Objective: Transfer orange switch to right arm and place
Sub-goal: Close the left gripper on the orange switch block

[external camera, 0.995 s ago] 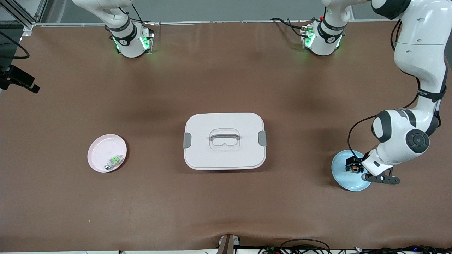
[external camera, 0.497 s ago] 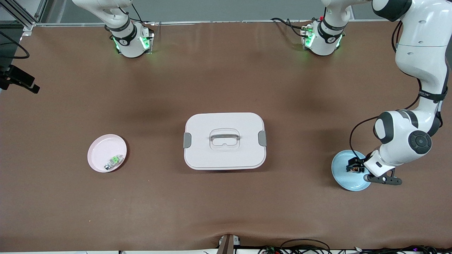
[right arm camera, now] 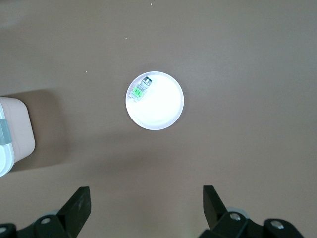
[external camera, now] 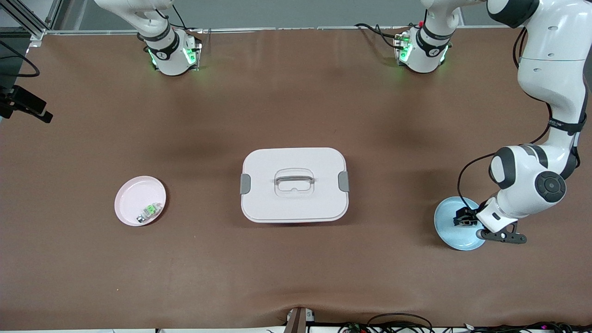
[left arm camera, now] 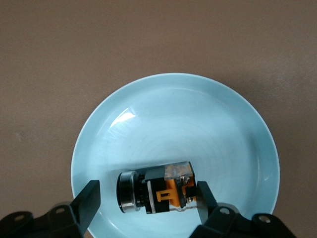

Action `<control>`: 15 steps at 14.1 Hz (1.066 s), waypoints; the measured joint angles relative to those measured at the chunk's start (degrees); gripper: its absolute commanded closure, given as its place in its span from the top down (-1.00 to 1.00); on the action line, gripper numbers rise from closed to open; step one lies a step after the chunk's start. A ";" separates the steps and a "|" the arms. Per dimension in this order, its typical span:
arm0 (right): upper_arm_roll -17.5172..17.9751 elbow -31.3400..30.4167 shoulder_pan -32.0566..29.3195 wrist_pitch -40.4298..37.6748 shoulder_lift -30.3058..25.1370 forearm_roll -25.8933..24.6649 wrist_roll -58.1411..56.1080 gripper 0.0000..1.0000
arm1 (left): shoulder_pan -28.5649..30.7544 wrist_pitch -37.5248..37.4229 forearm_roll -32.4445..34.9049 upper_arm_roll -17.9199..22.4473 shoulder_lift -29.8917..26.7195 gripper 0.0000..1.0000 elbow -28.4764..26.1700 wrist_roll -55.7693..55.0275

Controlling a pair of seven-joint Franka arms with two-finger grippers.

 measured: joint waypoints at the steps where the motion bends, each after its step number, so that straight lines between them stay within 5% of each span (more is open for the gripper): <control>1: -0.01 0.00 0.00 0.01 0.00 0.00 0.00 1.00 | 0.00 0.00 -0.19 -0.04 0.00 0.73 0.00 -0.02; 15: -0.09 0.00 -0.05 0.03 0.00 0.00 0.00 1.00 | -0.26 0.00 -2.07 -0.24 1.42 0.60 -0.02 -0.04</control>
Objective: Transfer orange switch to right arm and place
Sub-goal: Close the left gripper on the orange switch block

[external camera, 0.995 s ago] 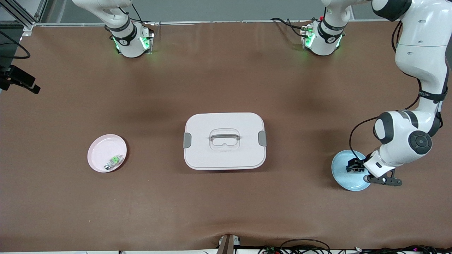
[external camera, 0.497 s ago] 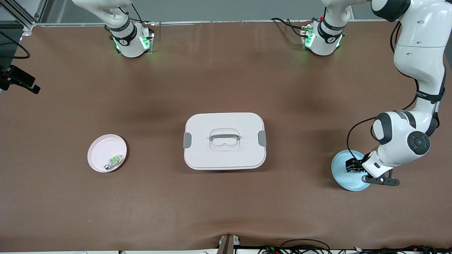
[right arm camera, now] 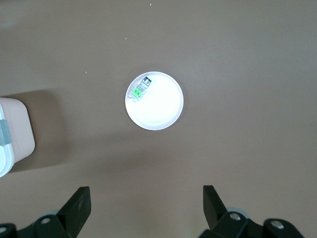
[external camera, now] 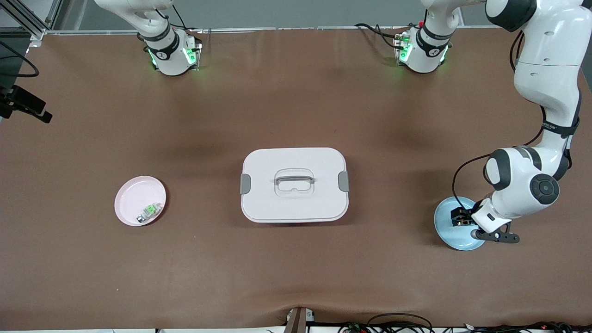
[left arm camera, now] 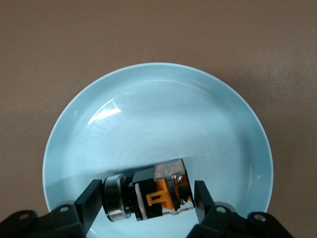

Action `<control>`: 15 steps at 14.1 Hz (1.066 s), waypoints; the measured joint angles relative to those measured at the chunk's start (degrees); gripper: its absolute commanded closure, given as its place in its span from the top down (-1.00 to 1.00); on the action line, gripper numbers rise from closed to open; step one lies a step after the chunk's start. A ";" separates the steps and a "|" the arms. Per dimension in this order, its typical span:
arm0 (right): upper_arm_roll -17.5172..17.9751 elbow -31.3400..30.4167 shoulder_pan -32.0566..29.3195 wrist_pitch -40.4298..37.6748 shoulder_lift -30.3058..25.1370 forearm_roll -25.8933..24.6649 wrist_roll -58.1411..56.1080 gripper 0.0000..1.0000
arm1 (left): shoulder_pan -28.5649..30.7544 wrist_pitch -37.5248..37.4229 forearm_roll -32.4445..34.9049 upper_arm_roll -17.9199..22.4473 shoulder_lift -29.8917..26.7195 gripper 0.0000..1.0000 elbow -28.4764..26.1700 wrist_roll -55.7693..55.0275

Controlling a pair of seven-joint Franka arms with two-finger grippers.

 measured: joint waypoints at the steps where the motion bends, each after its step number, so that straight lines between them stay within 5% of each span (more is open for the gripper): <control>1: 0.00 0.00 0.00 0.00 0.00 0.00 0.00 1.00 | 0.00 0.00 0.00 0.00 0.00 0.60 0.00 0.00; 11: -0.05 0.00 0.00 0.00 0.00 0.00 0.00 1.00 | 0.12 0.00 0.00 0.00 -0.01 0.33 0.04 -0.25; 13: -0.06 0.00 -0.01 0.00 0.00 0.00 0.00 1.00 | 0.13 0.00 0.00 0.00 -0.01 0.09 0.03 -0.37; 15: -0.08 0.00 -0.04 0.00 0.00 0.00 0.00 1.00 | 0.14 0.00 0.00 0.00 -0.01 -0.40 0.03 -0.38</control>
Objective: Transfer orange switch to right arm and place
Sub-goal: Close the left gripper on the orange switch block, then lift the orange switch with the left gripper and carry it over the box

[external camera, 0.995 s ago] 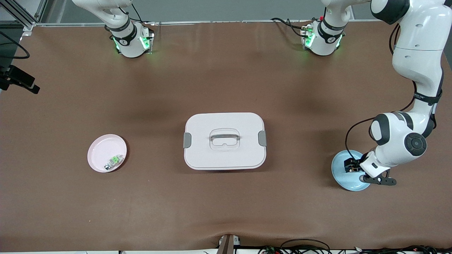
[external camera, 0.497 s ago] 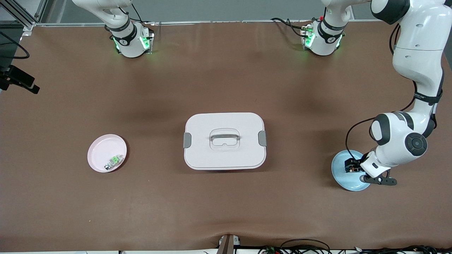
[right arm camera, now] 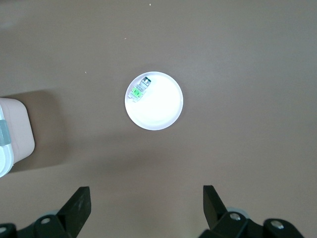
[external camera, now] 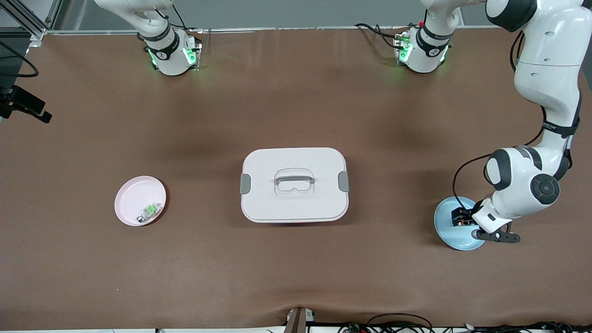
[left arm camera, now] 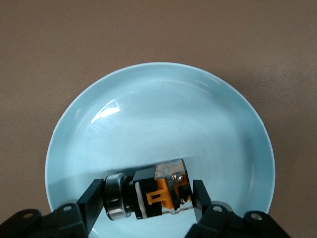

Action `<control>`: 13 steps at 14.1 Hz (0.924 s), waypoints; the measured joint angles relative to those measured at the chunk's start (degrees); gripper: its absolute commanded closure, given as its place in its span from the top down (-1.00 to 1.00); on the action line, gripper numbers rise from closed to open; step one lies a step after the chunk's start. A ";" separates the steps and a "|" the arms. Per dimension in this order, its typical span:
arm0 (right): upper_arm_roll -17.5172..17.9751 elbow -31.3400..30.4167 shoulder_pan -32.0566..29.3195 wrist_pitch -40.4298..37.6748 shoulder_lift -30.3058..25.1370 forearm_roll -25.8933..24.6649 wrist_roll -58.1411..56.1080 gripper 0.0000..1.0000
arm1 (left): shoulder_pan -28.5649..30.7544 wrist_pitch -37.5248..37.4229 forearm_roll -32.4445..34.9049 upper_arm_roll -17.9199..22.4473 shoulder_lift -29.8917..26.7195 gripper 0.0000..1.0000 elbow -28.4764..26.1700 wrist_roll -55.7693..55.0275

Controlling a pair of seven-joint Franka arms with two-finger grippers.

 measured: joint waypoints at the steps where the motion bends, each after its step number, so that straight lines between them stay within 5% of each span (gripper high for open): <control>1: -0.02 0.00 -0.01 0.00 0.00 0.00 0.00 1.00 | 0.00 0.00 0.00 0.00 0.00 -0.58 0.00 0.00; 4: -0.02 0.00 -0.02 0.00 0.00 0.00 0.00 1.00 | 0.00 -0.04 0.00 0.00 0.00 -1.00 0.02 0.00; 13: -0.03 -0.03 -0.03 0.00 0.00 0.00 0.00 1.00 | 0.02 -9.55 -0.15 -1.47 -4.40 -1.00 1.43 -0.56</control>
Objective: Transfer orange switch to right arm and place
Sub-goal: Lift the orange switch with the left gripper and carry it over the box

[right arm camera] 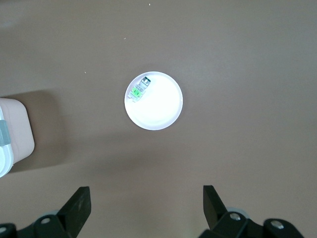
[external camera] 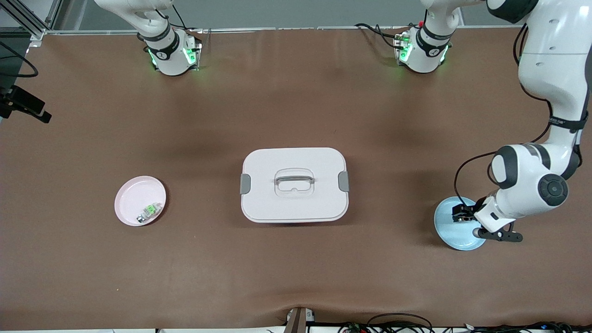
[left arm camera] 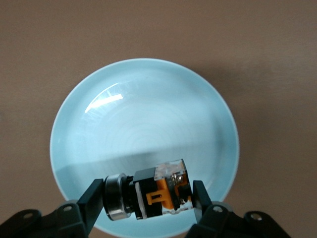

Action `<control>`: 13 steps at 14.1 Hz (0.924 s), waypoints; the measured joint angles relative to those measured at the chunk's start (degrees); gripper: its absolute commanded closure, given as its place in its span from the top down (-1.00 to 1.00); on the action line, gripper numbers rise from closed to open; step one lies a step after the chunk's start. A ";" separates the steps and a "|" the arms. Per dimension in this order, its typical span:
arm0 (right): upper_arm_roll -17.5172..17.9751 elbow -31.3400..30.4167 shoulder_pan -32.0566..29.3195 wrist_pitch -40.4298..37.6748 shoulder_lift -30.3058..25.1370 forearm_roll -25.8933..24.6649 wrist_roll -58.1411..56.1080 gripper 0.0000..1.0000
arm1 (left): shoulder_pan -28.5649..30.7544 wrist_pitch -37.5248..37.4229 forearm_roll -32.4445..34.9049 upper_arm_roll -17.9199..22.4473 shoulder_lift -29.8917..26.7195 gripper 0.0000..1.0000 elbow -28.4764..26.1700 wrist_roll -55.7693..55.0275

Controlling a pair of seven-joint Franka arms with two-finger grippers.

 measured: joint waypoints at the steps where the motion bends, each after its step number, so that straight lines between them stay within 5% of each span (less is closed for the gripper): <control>1: 0.00 0.00 0.00 0.00 0.00 0.00 0.00 1.00 | 0.01 -2.25 -0.05 -0.42 -1.68 -1.00 0.08 -0.16; 5: 0.00 0.00 -0.01 0.01 0.01 0.00 -0.01 1.00 | 0.07 -11.26 -1.22 -3.34 -7.86 -1.00 0.13 -6.24; 13: -0.11 -0.07 -0.03 0.36 0.89 0.00 -0.03 1.00 | -0.04 -23.30 -20.67 -9.49 -18.00 -1.00 0.26 -23.84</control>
